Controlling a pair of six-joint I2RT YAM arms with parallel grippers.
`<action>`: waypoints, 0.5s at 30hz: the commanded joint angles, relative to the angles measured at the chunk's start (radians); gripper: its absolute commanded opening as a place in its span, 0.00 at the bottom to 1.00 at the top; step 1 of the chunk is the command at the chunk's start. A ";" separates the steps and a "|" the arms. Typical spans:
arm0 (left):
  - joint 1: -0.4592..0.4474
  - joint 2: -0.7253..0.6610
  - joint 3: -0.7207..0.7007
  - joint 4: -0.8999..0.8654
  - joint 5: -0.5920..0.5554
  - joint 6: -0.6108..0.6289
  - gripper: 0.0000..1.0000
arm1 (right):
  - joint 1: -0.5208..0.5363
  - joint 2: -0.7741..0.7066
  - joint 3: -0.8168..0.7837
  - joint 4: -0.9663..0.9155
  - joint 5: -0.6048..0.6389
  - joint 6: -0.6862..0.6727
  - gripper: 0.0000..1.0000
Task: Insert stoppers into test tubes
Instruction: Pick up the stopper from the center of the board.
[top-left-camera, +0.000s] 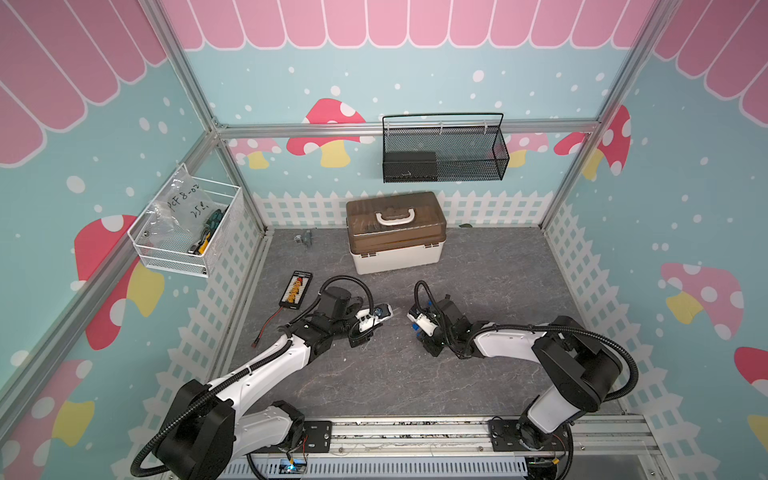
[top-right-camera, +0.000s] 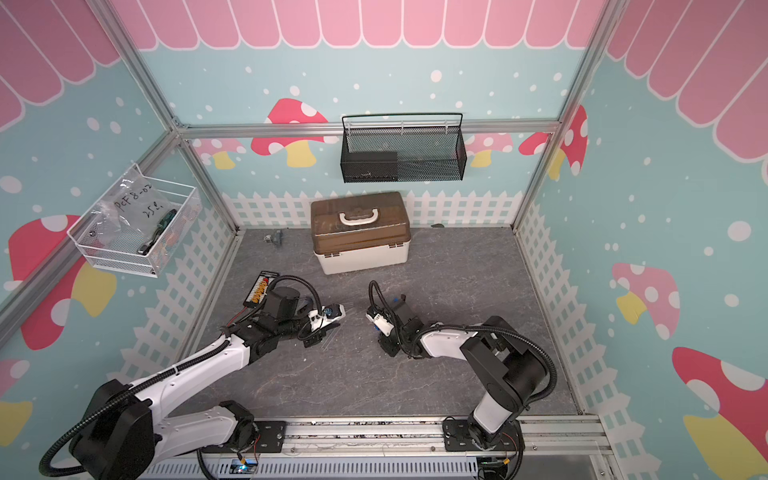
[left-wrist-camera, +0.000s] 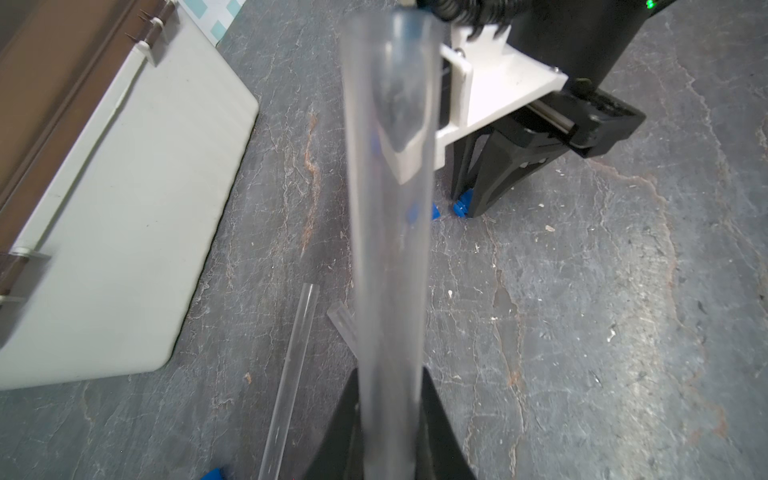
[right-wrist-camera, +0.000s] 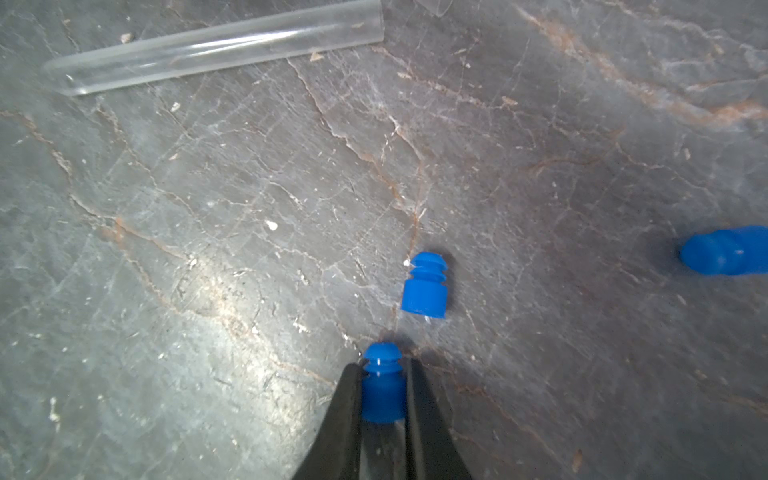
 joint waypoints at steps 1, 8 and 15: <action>0.002 -0.002 -0.002 -0.010 0.006 0.015 0.04 | 0.006 -0.017 -0.020 -0.054 0.005 -0.025 0.15; 0.001 -0.022 -0.021 0.021 0.003 0.029 0.04 | 0.007 -0.132 -0.028 -0.108 -0.027 -0.005 0.12; -0.006 -0.066 -0.047 0.072 -0.010 0.107 0.02 | 0.008 -0.341 -0.009 -0.276 -0.106 -0.050 0.12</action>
